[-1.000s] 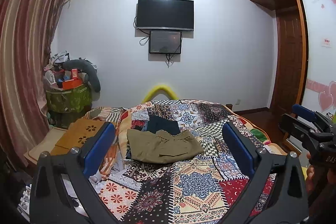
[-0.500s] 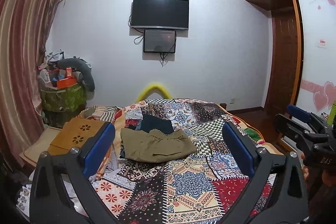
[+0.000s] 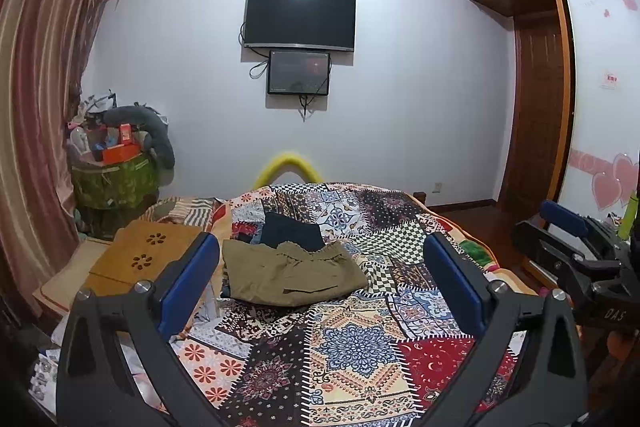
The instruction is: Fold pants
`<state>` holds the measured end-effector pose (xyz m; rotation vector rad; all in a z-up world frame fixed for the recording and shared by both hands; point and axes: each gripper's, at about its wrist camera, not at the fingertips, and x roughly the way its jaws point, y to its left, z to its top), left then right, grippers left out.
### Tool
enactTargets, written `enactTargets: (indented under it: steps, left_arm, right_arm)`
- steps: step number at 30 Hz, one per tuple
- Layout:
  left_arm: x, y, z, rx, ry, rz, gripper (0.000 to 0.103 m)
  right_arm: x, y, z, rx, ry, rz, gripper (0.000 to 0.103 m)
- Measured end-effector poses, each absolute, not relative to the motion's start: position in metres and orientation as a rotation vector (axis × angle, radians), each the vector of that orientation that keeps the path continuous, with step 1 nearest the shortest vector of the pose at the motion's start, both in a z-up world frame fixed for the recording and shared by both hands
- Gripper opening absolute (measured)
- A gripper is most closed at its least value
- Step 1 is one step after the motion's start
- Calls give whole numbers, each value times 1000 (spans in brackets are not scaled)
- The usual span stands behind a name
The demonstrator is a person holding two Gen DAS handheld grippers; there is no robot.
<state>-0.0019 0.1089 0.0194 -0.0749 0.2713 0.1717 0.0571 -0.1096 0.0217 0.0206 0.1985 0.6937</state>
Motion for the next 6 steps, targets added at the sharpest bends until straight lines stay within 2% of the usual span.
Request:
enactTargets:
  steps: [6]
  left_arm:
    - [10, 109, 15, -71, 289, 168, 103]
  right_arm:
    - [64, -111, 18, 27, 213, 690, 102]
